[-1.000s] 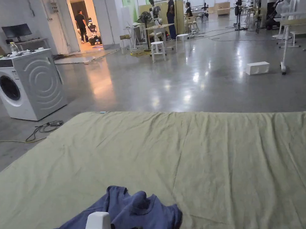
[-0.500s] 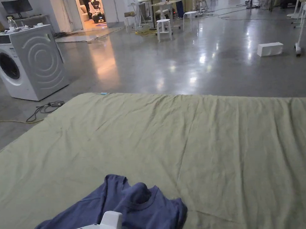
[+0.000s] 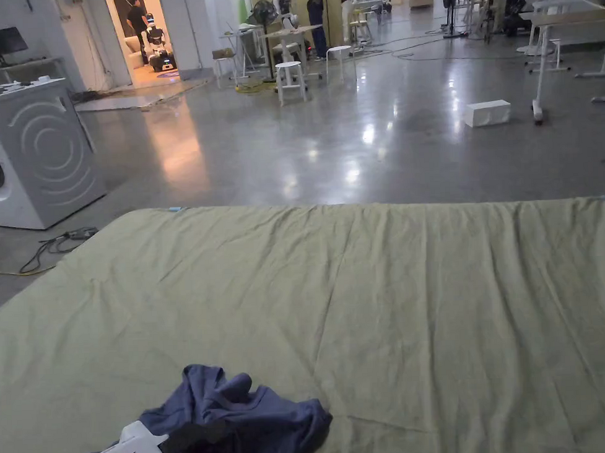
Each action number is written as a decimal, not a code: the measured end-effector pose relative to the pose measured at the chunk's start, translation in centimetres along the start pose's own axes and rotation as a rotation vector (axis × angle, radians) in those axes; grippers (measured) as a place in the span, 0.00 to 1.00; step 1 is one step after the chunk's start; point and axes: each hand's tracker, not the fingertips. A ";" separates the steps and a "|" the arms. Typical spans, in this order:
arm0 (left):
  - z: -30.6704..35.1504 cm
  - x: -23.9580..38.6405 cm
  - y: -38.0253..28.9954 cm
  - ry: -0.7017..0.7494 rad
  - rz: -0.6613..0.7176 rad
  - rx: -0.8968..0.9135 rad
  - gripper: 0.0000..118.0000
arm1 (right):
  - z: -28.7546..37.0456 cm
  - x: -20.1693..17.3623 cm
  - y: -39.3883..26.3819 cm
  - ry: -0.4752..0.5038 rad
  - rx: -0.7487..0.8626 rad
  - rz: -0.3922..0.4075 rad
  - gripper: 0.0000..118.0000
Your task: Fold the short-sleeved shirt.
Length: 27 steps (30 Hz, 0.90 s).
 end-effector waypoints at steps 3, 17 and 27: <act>-1.7 4.4 -1.6 -0.103 -0.052 -0.095 0.06 | 0.9 0.5 -0.6 0.011 0.025 -0.042 0.00; -17.7 25.3 -27.0 -0.391 -0.530 -0.635 0.06 | 7.4 4.3 -4.0 -0.178 0.092 -0.244 0.00; -16.0 15.1 -43.4 -0.223 -0.601 -0.977 0.13 | 8.8 4.5 -4.6 -0.215 0.085 -0.219 0.00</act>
